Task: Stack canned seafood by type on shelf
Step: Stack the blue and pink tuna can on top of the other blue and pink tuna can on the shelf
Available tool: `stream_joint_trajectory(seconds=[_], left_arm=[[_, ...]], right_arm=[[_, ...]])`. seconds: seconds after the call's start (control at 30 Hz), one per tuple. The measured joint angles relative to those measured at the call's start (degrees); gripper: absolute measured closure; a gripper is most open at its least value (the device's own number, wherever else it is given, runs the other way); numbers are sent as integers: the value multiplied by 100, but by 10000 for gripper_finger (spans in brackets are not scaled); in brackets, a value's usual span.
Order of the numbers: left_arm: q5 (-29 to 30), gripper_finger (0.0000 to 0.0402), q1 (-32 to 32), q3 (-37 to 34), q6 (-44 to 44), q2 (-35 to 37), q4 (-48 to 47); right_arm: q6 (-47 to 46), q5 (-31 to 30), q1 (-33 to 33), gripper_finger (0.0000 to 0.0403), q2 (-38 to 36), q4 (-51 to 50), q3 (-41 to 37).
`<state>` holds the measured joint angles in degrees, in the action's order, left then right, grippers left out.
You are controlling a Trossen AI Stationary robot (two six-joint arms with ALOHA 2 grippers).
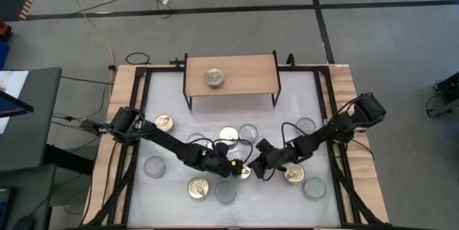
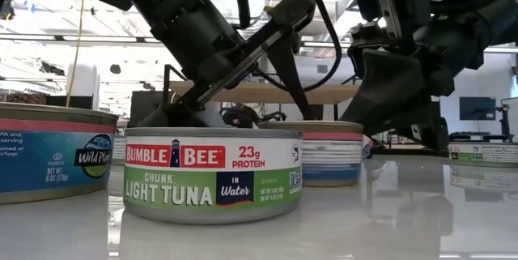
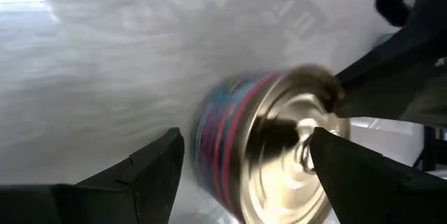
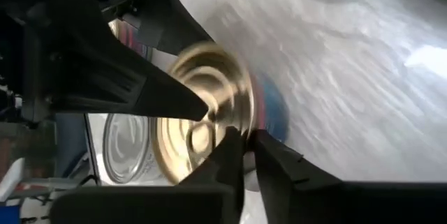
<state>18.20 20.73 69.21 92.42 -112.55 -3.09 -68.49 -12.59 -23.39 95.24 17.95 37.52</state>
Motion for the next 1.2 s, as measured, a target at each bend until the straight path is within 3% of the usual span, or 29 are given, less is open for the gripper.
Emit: stream_joint_trajectory(seconds=[0.23, 0.57, 1.2], left_arm=[[-22, 107, 6, 2, 67, -11, 190], [-255, 107, 8, 2, 570, -9, 462], [-552, 107, 89, 2, 500, -9, 911]], right_arm=[[13, 26, 19, 391, -4, -107, -1], [-46, 57, 17, 380, 13, -207, -15], [-19, 49, -10, 384, -8, -200, -17]])
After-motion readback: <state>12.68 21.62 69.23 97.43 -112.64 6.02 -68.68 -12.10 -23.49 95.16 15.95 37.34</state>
